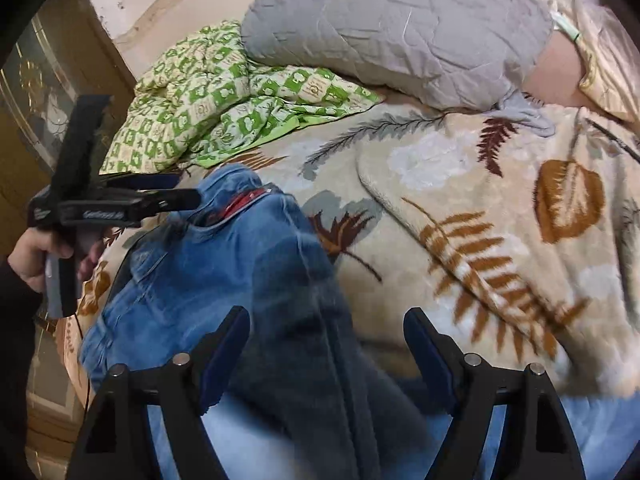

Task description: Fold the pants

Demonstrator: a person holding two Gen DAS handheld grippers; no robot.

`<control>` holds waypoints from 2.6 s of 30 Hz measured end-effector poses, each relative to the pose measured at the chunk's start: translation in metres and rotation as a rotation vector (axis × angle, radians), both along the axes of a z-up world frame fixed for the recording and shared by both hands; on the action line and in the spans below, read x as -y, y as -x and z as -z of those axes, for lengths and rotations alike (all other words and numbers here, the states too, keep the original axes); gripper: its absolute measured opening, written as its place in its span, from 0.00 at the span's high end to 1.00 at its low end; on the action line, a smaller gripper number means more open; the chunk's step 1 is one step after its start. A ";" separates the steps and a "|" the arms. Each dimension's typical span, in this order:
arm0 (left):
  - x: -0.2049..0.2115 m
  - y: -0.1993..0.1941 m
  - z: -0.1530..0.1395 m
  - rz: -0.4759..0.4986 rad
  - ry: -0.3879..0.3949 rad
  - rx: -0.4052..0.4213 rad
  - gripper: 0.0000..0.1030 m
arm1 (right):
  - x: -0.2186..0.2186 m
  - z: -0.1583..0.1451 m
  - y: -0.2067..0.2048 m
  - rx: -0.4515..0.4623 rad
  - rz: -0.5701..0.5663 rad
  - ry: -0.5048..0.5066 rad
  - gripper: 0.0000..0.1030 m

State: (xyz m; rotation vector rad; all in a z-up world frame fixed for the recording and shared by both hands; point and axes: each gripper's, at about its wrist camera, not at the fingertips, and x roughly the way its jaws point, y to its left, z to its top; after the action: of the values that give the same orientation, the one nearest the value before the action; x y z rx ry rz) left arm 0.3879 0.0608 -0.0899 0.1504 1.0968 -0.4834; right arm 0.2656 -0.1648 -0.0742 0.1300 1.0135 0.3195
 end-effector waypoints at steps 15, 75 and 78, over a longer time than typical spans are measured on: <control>-0.032 0.093 -0.063 0.025 0.092 0.112 0.96 | -0.039 -0.025 0.041 0.154 -0.197 0.065 0.86; -0.151 0.264 -0.036 -0.254 0.212 0.059 0.14 | -0.110 -0.033 0.163 0.246 -0.524 0.074 0.20; -0.154 0.230 -0.028 -0.312 0.244 0.017 0.14 | -0.078 -0.039 0.121 0.192 -0.391 0.050 0.20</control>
State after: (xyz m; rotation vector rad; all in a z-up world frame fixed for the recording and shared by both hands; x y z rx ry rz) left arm 0.1583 0.2149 -0.0623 -0.2278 1.0133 -0.3309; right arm 0.1447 -0.0867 -0.0355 -0.1444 0.8511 0.6498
